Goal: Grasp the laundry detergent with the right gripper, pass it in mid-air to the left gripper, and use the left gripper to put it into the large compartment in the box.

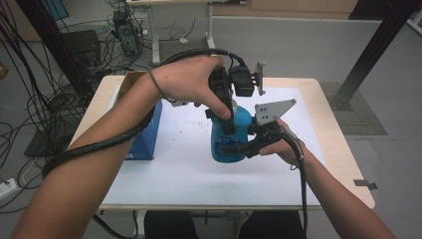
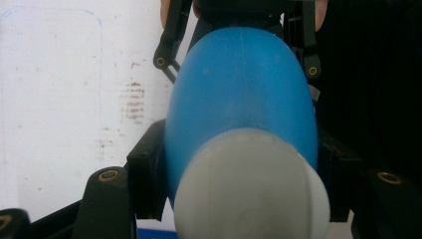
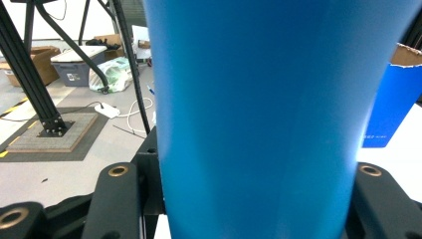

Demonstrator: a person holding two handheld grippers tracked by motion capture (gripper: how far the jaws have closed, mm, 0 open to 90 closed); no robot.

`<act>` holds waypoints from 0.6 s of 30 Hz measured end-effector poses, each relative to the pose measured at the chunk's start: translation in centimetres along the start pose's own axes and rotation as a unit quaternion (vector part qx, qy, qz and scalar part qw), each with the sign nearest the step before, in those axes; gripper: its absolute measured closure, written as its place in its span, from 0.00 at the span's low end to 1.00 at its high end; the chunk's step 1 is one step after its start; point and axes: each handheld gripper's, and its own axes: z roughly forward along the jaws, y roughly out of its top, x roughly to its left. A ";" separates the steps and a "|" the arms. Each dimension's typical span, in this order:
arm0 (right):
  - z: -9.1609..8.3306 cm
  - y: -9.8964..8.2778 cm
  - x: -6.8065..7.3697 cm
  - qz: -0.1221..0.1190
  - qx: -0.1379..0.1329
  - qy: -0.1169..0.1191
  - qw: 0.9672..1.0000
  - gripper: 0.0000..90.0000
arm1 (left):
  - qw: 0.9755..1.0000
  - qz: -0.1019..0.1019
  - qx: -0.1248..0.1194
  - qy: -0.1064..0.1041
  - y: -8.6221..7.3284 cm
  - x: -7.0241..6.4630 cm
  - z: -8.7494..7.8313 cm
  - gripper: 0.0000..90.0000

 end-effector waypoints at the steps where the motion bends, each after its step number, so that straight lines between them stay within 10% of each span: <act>1: 0.0 0.0 0.0 0.000 0.002 0.000 1.000 0.48 | 1.000 0.000 0.001 -0.002 0.0 0.0 0.0 0.41; 18: 0.1 -0.1 0.2 0.001 0.004 0.003 1.000 0.48 | 1.000 -0.003 0.009 -0.004 -0.1 -0.1 0.2 0.42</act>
